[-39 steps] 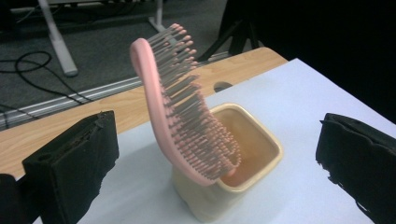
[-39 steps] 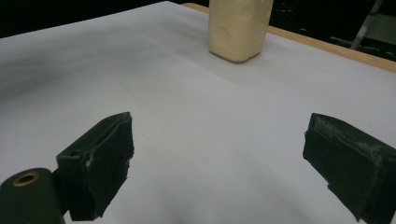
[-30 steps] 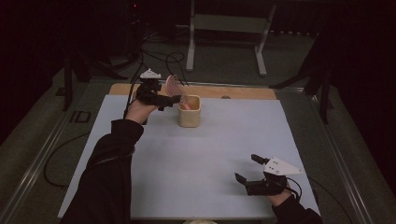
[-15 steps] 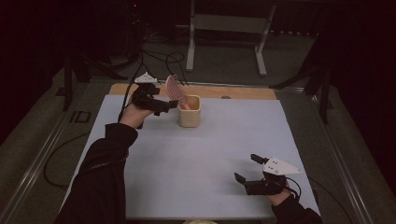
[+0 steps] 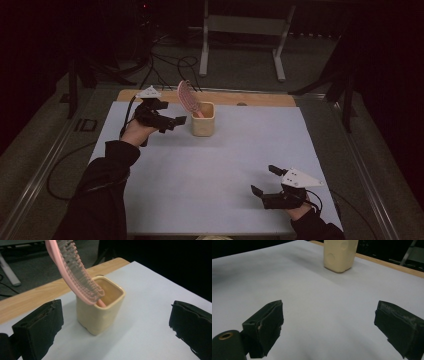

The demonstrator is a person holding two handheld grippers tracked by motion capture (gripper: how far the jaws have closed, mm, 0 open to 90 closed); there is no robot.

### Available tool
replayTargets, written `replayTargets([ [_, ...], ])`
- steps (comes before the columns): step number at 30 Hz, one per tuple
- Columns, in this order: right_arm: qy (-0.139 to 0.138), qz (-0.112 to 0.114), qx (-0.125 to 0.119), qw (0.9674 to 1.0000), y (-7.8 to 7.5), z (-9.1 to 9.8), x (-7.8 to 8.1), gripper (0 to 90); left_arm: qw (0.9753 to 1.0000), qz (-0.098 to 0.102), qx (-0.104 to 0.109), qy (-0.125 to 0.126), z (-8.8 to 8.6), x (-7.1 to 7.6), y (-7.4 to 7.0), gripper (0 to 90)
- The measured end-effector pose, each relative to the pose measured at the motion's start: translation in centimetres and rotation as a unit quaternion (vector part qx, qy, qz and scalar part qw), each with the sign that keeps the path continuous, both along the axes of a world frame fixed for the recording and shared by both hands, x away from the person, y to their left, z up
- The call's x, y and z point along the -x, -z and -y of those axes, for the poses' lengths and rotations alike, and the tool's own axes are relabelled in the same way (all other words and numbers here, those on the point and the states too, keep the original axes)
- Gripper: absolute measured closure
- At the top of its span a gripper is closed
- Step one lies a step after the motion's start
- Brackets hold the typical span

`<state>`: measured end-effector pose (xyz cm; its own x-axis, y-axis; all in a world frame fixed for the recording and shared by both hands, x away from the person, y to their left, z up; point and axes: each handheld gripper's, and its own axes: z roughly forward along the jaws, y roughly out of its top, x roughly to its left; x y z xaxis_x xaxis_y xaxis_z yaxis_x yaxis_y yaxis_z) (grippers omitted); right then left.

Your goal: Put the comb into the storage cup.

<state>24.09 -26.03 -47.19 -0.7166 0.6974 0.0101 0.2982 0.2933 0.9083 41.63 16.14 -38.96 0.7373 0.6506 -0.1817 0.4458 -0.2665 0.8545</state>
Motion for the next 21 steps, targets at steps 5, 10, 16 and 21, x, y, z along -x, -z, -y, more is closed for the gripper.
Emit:
replayTargets([
  [5,0.0,-0.001,0.001,1.0,0.0,0.0,0.0,8.5,0.9999,0.0,-0.002,0.011,-0.3,0.8,0.2,0.2],
  [10,0.001,0.0,0.002,1.0,-0.1,0.0,0.0,8.5,0.9998,0.002,0.003,0.021,-0.7,1.6,0.4,0.1],
  [16,0.001,0.0,0.002,1.0,0.0,0.0,0.0,8.5,0.9996,0.003,0.006,0.027,-1.1,2.7,0.9,0.1],
  [21,0.001,0.001,0.004,1.0,-0.1,0.0,0.0,8.5,0.9995,0.003,0.011,0.03,-1.8,3.6,1.3,0.2],
])
